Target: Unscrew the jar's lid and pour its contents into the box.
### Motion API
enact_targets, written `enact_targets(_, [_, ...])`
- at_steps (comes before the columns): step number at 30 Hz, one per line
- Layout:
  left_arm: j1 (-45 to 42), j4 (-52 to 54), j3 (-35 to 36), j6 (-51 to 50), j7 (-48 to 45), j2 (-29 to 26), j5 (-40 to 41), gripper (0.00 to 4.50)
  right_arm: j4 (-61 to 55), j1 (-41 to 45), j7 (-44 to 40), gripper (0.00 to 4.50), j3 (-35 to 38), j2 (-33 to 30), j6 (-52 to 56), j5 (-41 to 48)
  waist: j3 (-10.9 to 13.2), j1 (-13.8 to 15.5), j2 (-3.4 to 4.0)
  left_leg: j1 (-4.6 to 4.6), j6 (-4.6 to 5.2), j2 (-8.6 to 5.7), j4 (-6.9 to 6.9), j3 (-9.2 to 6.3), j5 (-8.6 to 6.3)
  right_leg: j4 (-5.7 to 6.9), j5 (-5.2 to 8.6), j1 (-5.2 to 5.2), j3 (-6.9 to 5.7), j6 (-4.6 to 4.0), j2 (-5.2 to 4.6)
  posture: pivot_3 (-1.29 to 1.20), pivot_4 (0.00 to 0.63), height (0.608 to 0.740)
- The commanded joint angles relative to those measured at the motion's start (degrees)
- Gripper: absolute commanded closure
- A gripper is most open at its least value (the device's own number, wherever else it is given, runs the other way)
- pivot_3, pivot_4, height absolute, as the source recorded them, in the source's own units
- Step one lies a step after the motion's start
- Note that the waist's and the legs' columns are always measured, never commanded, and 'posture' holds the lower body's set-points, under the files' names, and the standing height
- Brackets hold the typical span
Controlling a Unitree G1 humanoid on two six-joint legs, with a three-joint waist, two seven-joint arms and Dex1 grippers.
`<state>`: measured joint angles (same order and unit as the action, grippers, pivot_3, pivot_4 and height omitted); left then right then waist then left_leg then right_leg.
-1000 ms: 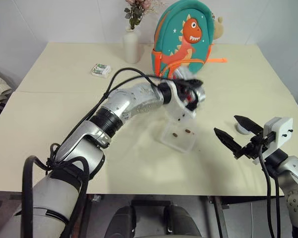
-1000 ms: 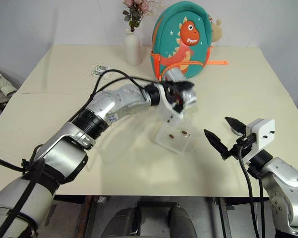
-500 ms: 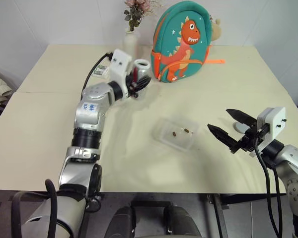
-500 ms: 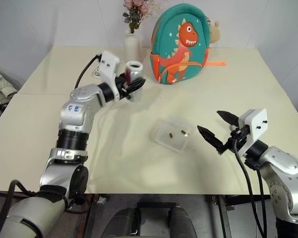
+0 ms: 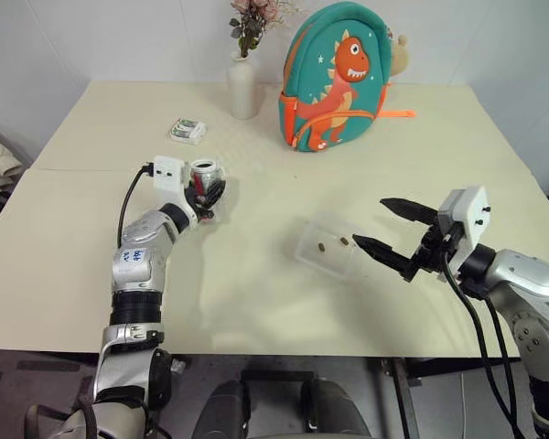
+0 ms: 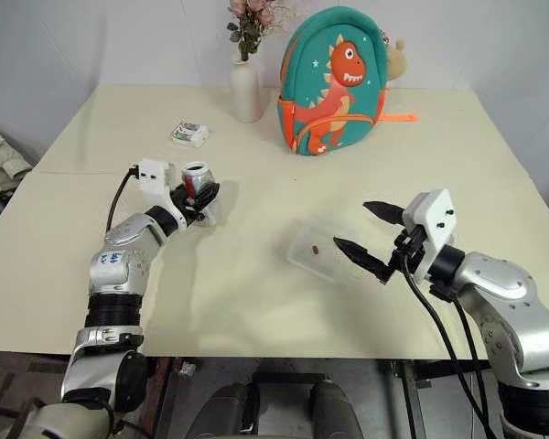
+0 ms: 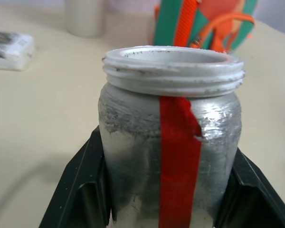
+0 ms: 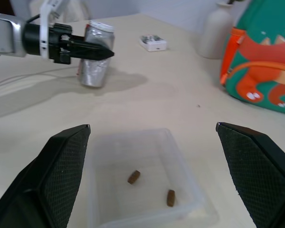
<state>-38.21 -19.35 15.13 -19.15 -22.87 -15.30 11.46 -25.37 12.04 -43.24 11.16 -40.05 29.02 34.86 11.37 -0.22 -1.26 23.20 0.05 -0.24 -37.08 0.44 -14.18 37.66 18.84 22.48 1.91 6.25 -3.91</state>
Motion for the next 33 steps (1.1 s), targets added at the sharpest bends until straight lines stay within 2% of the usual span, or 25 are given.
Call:
enact_targets(1, [0.56, -2.58, 0.62, 10.76, -1.27, -2.61, -0.44, 2.42, -0.01, 2.24, -2.5, 0.03, -0.22, -0.98, -0.58, 0.95, 0.0, -0.01, 0.0, -0.01, 0.0, 0.01, 0.02, 0.02, 0.0, -0.01, -0.01, 0.0, 0.0, -0.01, 0.0, 0.0, 0.15, 0.74])
enact_targets(5, [1.07, -9.32, 2.2, 20.73, -0.58, -3.34, -0.07, 2.42, 1.16, 3.47, -6.04, 0.03, -1.7, -2.3, -1.12, 0.05, 0.0, 0.14, 0.0, 0.02, 0.02, 0.0, 0.04, 0.01, -0.01, -0.1, -0.01, 0.0, -0.02, -0.01, -0.06, 0.0, 0.15, 0.74])
enact_targets(11, [0.67, -21.2, 2.13, 35.59, 0.72, -3.46, -1.25, 2.42, 2.56, 5.57, -6.93, 0.03, -2.51, -2.09, -1.53, -0.84, 0.0, 0.14, -0.03, 0.09, 0.1, -0.03, 0.06, 0.04, -0.06, -0.26, -0.04, -0.01, -0.06, 0.04, -0.19, 0.0, 0.15, 0.74])
enact_targets(15, [0.11, -26.53, 1.73, 37.18, 0.36, -3.8, -0.97, 2.42, 2.61, 5.93, -6.79, 0.03, -2.58, -1.9, -1.4, -0.9, -0.02, 0.13, -0.05, 0.08, 0.11, -0.03, 0.08, 0.03, -0.06, -0.27, -0.04, -0.01, -0.05, 0.03, -0.21, 0.0, 0.15, 0.74])
enact_targets(17, [-0.23, -27.49, 2.43, 37.47, 0.29, -3.64, 0.35, 1.71, 2.44, 6.01, -6.7, 0.0, -2.51, -1.8, -1.29, -0.82, -0.02, 0.07, -0.04, 0.06, 0.1, -0.03, 0.07, 0.05, -0.07, -0.26, -0.04, -0.03, -0.06, 0.03, -0.22, 0.0, 0.15, 0.74])
enact_targets(19, [-0.41, -27.88, 2.73, 37.49, 0.38, -3.81, 0.92, 1.31, 2.32, 5.98, -6.74, 0.0, -2.44, -1.74, -1.26, -0.75, -0.01, 0.01, -0.05, 0.05, 0.11, -0.03, 0.07, 0.06, -0.06, -0.25, -0.07, -0.03, -0.06, 0.0, -0.21, 0.0, 0.15, 0.74])
enact_targets(23, [-0.16, -27.62, 2.56, 37.32, 0.52, -4.49, 0.88, 0.06, 2.13, 5.8, -6.98, 0.0, -2.37, -1.81, -1.28, -0.61, -0.01, 0.06, -0.05, 0.08, 0.11, -0.02, 0.1, 0.04, -0.06, -0.3, -0.09, -0.01, -0.05, 0.0, -0.23, 0.0, 0.15, 0.74])
enact_targets(28, [3.97, -20.24, 1.94, 34.09, 0.54, -6.77, 0.28, 0.02, 1.86, 5.29, -7.35, 0.0, -1.92, -1.99, -1.29, -0.26, -0.01, -0.21, -0.05, 0.09, 0.1, -0.02, 0.2, 0.05, -0.07, -0.38, -0.09, 0.0, -0.04, 0.0, -0.23, 0.0, 0.15, 0.74])
enact_targets(33, [12.22, -6.51, 1.64, 27.02, -0.51, -9.81, 0.71, 0.02, 1.56, 3.81, -7.83, 0.0, -1.53, -2.05, -1.75, -0.38, -0.01, -0.14, -0.05, 0.08, 0.09, 0.01, 0.39, 0.0, -0.07, -0.56, -0.09, -0.01, 0.08, -0.01, -0.28, 0.0, 0.15, 0.74])
